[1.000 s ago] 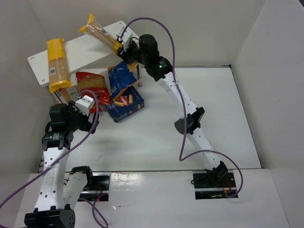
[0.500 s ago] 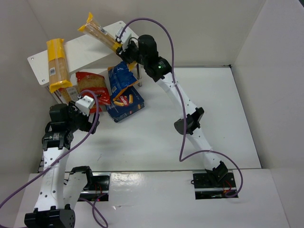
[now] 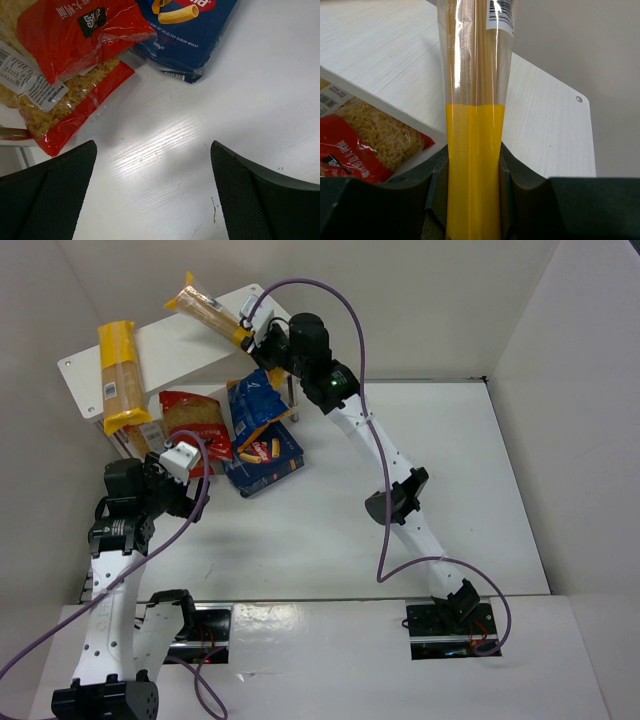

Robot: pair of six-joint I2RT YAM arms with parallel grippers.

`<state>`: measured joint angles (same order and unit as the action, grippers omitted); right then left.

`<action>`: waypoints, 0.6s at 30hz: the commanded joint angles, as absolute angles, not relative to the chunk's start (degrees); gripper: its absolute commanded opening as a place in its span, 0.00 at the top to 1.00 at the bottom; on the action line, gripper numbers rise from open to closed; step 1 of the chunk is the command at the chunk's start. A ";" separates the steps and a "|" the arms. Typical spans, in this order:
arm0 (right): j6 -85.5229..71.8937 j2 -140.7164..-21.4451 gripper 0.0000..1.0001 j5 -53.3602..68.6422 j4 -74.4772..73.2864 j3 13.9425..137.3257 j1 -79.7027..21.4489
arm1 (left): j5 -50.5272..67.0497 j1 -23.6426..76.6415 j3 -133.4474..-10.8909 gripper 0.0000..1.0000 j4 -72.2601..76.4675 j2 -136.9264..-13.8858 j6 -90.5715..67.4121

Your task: Place and organize the pasta boxes and bags onto the shelf

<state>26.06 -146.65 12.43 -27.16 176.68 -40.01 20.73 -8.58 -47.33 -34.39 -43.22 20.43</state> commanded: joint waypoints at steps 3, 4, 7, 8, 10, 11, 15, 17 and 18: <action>27.24 -143.35 1.00 11.26 -14.33 179.82 -40.78 | 22.50 -8.96 -47.64 0.00 -33.84 -42.10 21.62; 27.25 -143.35 1.00 11.25 -13.72 179.82 -40.78 | 22.50 -8.96 -47.64 0.00 -33.84 -42.10 21.62; 27.25 -143.35 1.00 11.25 -13.10 179.82 -41.31 | 22.50 -8.96 -47.64 0.00 -33.84 -42.10 21.62; 27.25 -143.35 1.00 11.25 -12.49 179.82 -41.31 | 22.50 -8.96 -47.64 0.00 -33.84 -42.10 21.62; 27.77 -143.87 1.00 11.25 -11.70 179.82 -41.31 | 22.50 -8.96 -47.64 0.00 -33.84 -42.10 21.62; 27.77 -143.88 1.00 11.25 -10.99 179.82 -41.31 | 22.50 -8.96 -47.64 0.00 -33.84 -42.10 21.62; 27.77 -144.40 1.00 11.25 -9.06 179.82 -41.31 | 22.50 -8.96 -47.64 0.00 -33.84 -42.10 21.62; 27.77 -144.93 1.00 11.77 -8.18 179.82 -41.31 | 23.03 -9.49 -47.64 0.00 -33.84 -42.10 21.62; 27.77 -144.93 1.00 11.78 -7.22 179.82 -41.31 | 23.03 -9.49 -47.64 0.00 -33.84 -42.10 21.62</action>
<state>26.94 -146.71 11.40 -24.08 176.68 -40.60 21.12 -8.91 -47.33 -34.39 -42.81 20.95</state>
